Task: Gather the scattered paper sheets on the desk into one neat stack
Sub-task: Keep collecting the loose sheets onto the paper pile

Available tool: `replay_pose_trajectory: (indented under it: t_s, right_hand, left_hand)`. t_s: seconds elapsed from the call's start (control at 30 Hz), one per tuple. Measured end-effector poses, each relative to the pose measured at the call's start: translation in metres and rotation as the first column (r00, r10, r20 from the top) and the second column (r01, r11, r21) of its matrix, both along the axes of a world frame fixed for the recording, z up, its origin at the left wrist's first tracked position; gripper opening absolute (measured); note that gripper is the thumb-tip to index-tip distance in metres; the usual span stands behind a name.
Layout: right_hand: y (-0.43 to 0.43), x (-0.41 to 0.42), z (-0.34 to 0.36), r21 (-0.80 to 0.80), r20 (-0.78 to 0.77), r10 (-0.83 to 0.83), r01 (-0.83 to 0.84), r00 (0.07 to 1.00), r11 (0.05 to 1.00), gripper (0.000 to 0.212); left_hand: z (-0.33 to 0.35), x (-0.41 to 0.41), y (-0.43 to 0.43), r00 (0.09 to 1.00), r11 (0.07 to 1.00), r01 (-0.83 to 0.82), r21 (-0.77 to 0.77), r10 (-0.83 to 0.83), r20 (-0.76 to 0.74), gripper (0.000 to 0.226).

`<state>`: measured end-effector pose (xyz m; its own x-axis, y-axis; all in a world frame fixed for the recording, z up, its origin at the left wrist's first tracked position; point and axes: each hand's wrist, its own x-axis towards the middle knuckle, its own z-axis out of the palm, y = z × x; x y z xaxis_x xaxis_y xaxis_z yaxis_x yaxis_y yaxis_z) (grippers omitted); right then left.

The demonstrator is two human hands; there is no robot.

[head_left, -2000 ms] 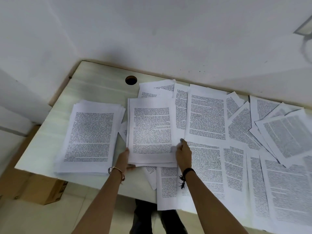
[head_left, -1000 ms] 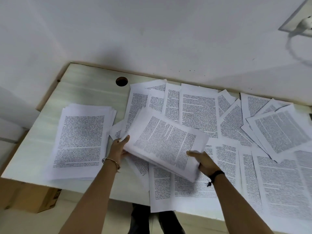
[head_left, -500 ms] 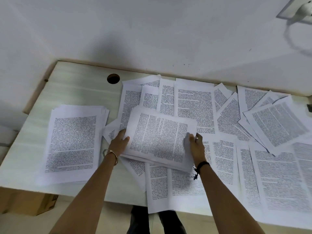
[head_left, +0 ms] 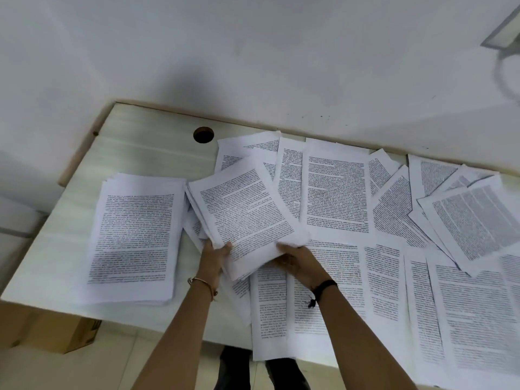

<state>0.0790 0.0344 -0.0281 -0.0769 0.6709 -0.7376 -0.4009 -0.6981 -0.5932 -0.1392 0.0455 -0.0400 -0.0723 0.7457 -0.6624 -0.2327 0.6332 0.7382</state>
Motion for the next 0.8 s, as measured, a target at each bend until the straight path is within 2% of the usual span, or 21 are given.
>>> replay_pose_trajectory:
  t_s: [0.07, 0.1, 0.17, 0.23, 0.27, 0.3, 0.33, 0.4, 0.47, 0.53, 0.6, 0.7, 0.77, 0.8]
  right_hand:
    - [0.007, 0.01, -0.003, 0.082, 0.111, -0.116, 0.107, 0.987, 0.991, 0.056]
    - [0.012, 0.012, -0.004, 0.123, 0.195, -0.108, 0.085, 0.975, 0.989, 0.067]
    - [0.018, 0.01, 0.007, 0.144, 0.397, 0.04, -0.105, 0.917, 0.984, 0.063]
    - [0.024, 0.003, 0.005, -0.012, 0.63, 0.32, -0.403, 0.708, 0.915, 0.049]
    - [0.025, -0.002, 0.001, -0.105, 0.686, 0.437, -0.515, 0.582, 0.85, 0.049]
    - [0.026, -0.007, 0.0, -0.144, 0.7, 0.506, -0.595, 0.504, 0.791, 0.053]
    - [0.027, -0.011, 0.0, -0.152, 0.703, 0.535, -0.637, 0.469, 0.756, 0.057]
    - [0.027, -0.018, 0.0, -0.09, 0.74, 0.467, -0.618, 0.483, 0.781, 0.055]
    - [0.028, -0.02, 0.002, -0.018, 0.786, 0.324, -0.503, 0.527, 0.864, 0.047]
    - [0.033, -0.026, 0.001, 0.035, 0.746, 0.247, -0.407, 0.618, 0.913, 0.03]
    - [0.039, -0.038, -0.003, 0.078, 0.689, 0.23, -0.386, 0.687, 0.919, 0.032]
    - [0.047, -0.069, -0.01, 0.115, 0.639, 0.217, -0.371, 0.738, 0.921, 0.031]
    - [0.047, -0.1, -0.008, 0.155, 0.622, 0.233, -0.409, 0.748, 0.899, 0.02]
    - [0.047, -0.115, -0.008, 0.176, 0.613, 0.241, -0.428, 0.752, 0.886, 0.021]
  left_hand:
    - [-0.002, -0.009, 0.002, 0.995, 0.999, 0.024, -0.022, -0.026, -0.093, 0.048]
    - [-0.002, -0.015, 0.003, 0.992, 0.999, 0.04, -0.027, -0.043, -0.122, 0.05]
    - [-0.001, -0.021, 0.006, 0.983, 0.997, 0.055, -0.053, -0.064, -0.173, 0.053]
    - [0.0, -0.021, 0.005, 0.979, 0.997, 0.049, -0.063, -0.06, -0.196, 0.057]
    - [0.0, -0.02, 0.003, 0.975, 0.997, 0.058, -0.057, -0.069, -0.213, 0.06]
    - [0.0, -0.02, 0.001, 0.966, 0.995, 0.086, -0.042, -0.093, -0.242, 0.062]
    - [-0.001, -0.021, 0.0, 0.95, 0.991, 0.128, -0.035, -0.133, -0.284, 0.065]
    - [0.006, -0.029, -0.002, 0.921, 0.978, 0.208, -0.028, -0.205, -0.33, 0.068]
    - [0.014, -0.042, 0.002, 0.901, 0.958, 0.285, 0.006, -0.266, -0.342, 0.07]
    - [0.024, -0.057, 0.006, 0.872, 0.931, 0.364, 0.027, -0.33, -0.362, 0.075]
    - [0.025, -0.078, 0.007, 0.854, 0.907, 0.419, 0.043, -0.377, -0.358, 0.08]
    - [0.024, -0.111, 0.008, 0.865, 0.933, 0.359, 0.013, -0.327, -0.381, 0.079]
    - [0.032, -0.13, 0.006, 0.885, 0.969, 0.248, -0.012, -0.232, -0.403, 0.08]
    - [0.035, -0.14, 0.005, 0.885, 0.984, 0.18, -0.015, -0.168, -0.434, 0.076]
